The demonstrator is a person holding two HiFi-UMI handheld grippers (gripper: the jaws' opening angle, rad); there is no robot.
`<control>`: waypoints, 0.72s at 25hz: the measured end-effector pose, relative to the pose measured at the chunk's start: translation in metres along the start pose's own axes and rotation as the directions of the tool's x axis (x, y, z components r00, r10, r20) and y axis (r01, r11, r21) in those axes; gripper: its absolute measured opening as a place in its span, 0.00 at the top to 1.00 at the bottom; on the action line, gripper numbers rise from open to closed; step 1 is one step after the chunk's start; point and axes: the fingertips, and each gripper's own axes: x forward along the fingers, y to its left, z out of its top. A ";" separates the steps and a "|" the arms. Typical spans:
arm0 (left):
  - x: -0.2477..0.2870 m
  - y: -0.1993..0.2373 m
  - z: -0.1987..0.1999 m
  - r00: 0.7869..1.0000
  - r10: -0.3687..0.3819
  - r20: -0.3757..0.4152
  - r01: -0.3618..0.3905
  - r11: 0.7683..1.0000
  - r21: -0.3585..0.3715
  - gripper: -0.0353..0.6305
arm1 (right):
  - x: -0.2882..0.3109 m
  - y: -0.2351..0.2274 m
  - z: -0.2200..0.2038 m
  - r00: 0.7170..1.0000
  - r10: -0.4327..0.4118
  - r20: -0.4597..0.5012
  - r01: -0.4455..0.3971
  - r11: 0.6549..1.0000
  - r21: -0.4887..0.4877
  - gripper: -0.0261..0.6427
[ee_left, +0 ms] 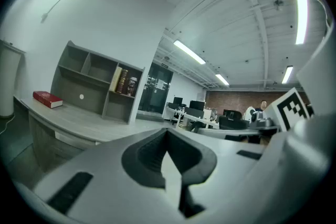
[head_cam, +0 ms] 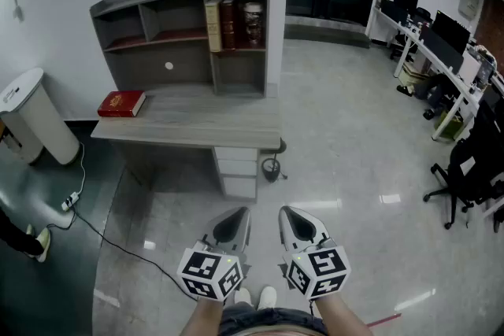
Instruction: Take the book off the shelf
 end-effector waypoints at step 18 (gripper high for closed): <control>0.019 0.009 -0.003 0.999 0.041 -0.014 -0.041 0.999 0.003 0.93 | 0.015 -0.029 -0.010 1.000 -0.024 -0.014 0.025 0.999 0.045 0.95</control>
